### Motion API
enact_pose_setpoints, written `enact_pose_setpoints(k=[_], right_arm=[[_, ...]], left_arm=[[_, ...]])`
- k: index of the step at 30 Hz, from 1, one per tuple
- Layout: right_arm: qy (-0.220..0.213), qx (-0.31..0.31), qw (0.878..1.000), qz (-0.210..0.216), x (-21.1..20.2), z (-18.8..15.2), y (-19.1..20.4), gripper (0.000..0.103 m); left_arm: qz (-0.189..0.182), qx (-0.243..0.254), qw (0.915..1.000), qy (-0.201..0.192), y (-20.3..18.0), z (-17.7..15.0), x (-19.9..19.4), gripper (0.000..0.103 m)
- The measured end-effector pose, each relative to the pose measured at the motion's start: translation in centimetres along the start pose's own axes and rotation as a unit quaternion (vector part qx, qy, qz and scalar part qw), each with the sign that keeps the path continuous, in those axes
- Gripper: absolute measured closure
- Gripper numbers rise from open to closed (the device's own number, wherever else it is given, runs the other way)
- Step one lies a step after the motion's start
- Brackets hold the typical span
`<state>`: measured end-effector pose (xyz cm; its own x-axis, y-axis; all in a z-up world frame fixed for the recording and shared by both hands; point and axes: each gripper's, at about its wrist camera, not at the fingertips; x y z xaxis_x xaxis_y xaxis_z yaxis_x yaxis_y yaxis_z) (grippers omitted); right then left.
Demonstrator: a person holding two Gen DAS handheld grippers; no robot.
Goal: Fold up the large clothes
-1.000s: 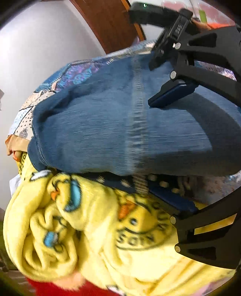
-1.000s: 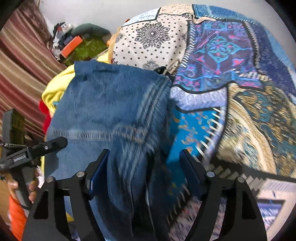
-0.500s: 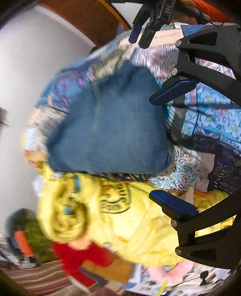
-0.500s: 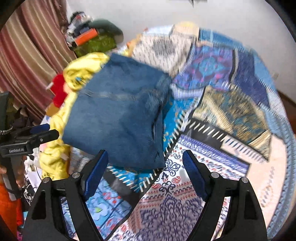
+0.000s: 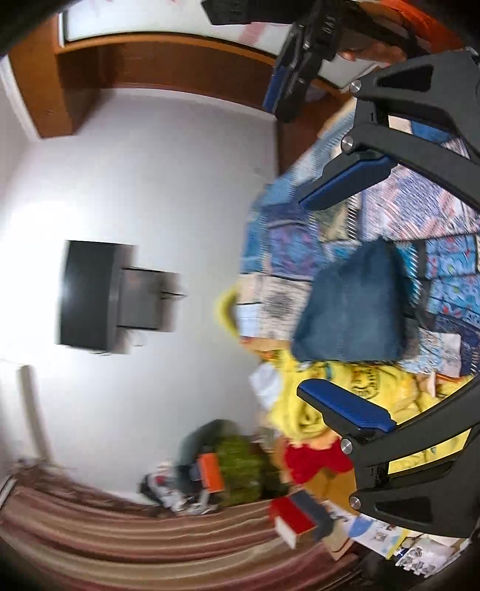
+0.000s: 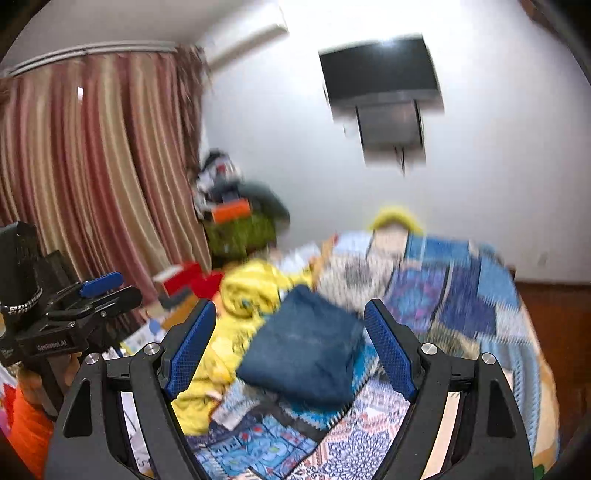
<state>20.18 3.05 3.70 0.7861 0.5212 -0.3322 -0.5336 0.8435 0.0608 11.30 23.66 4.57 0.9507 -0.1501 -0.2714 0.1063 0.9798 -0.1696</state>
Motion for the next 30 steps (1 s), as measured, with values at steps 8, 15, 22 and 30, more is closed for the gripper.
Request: enact_pose_setpoints(k=[8,15,22,30], right_arm=[[-0.085,0.000,0.996,-0.008,-6.5,-2.0,2.5,0.023],[-0.097,-0.003,0.994,-0.042,-7.5,-3.5,2.9,0.018],[-0.089,0.004,0.994,-0.061,-7.7,-3.7,2.9,0.013],[-0.100,0.004,0.992,-0.073,-8.3,-4.1,2.5,0.004]], left_arm=[[0.024,0.037,0.9954,-0.085,-5.6,-2.1,-6.4,0.010],[0.049,0.047,0.9934,-0.092,-7.9,-3.7,-7.5,0.003],[0.052,0.038,0.9937,-0.091,-8.4,-4.4,-7.7,0.001],[0.056,0.043,0.9934,-0.090,-8.9,-4.6,-7.4,0.001]])
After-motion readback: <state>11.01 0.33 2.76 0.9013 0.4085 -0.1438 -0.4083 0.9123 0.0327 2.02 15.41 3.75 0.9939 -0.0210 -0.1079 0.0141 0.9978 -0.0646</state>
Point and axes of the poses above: each gripper's, at about its wrist camera, not at the fingertips, and x roughly the way its jaws point, y to its left, z to its top, and after that the axes turned 14 degrees about -z, right-handed
